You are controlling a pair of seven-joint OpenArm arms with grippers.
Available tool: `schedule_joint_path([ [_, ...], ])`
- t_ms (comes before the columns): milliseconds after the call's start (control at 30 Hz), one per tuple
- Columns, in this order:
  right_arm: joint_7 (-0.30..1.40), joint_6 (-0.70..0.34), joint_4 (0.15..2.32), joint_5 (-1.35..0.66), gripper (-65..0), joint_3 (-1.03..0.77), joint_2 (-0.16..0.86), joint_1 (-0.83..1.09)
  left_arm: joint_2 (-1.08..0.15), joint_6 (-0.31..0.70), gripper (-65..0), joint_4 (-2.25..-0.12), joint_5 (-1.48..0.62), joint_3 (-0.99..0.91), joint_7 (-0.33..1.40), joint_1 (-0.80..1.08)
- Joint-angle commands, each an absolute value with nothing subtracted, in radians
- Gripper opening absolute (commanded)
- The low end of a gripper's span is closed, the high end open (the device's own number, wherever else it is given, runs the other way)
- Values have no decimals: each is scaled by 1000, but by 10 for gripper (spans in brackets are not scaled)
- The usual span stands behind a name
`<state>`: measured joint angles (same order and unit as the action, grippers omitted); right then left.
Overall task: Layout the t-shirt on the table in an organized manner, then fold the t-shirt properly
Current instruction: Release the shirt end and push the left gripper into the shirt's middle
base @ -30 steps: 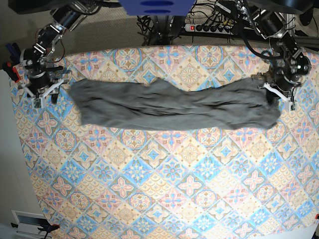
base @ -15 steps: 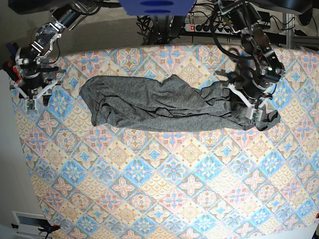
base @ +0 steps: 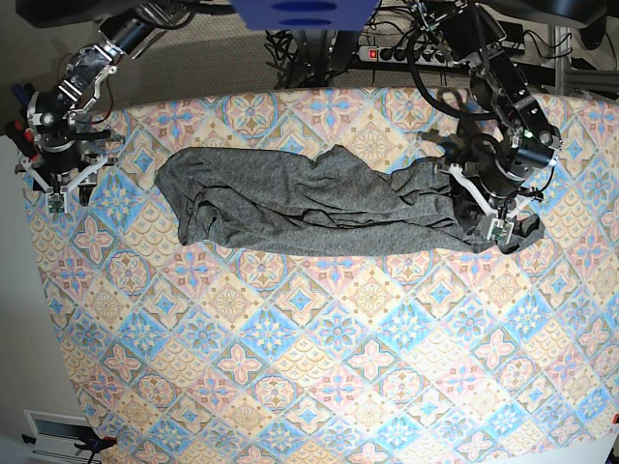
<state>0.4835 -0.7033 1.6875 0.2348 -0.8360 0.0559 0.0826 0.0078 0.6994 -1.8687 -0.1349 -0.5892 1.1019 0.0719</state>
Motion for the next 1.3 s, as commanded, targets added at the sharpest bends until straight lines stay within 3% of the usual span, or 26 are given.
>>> schedule_joint_path([
  [0, 460, -698, 1704, 222, -388, -839, 71, 71, 1, 698, -630, -1890, -150, -588, 1084, 65],
  [633, 461, -698, 1705, 223, -388, -862, 71, 107, 8, 698, -630, -1969, -153, -398, 1084, 96],
  [1267, 461, -698, 1704, 225, -388, -865, 71, 104, 8, 698, -629, -1983, -147, 74, 1079, -16],
])
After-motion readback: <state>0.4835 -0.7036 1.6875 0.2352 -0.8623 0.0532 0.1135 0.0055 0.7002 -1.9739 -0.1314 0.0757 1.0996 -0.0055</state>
